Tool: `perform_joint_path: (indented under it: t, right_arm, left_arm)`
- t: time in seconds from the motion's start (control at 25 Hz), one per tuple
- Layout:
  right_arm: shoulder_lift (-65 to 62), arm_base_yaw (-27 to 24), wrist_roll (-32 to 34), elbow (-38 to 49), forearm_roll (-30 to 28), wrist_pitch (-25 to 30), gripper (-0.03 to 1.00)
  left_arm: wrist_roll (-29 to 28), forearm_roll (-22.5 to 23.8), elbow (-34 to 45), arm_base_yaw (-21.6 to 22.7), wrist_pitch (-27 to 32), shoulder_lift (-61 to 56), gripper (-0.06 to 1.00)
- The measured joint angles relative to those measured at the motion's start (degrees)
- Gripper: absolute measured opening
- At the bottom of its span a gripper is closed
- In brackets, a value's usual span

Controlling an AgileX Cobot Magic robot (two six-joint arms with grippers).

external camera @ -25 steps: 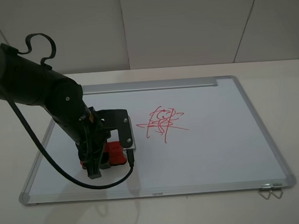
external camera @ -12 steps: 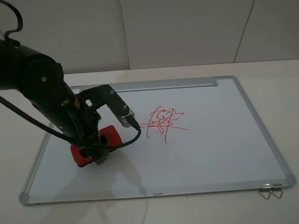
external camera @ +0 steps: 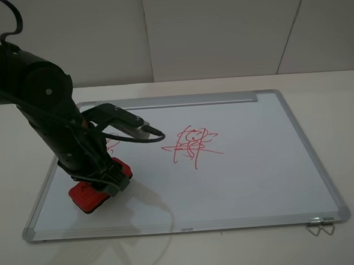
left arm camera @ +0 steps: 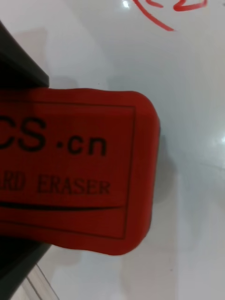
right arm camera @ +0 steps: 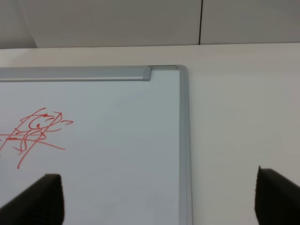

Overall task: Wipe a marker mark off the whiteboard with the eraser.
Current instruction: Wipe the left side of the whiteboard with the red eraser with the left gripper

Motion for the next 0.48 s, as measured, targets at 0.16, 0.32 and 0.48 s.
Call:
perform_joint_path:
  t: [0.16, 0.32, 0.48]
  right_arm:
    - [0.00, 0.00, 0.00, 0.00, 0.00, 0.00, 0.72]
    - [0.00, 0.00, 0.00, 0.00, 0.00, 0.00, 0.72]
    - [0.00, 0.00, 0.00, 0.00, 0.00, 0.00, 0.72]
  left_arm:
    - [-6.17, 0.35, 0.00, 0.00, 0.32, 0.00, 0.58]
    - [-11.39, 2.82, 0.00, 0.00, 1.90, 0.00, 0.58]
    - [-15.37, 4.87, 0.00, 1.15, 3.39, -0.06, 0.58]
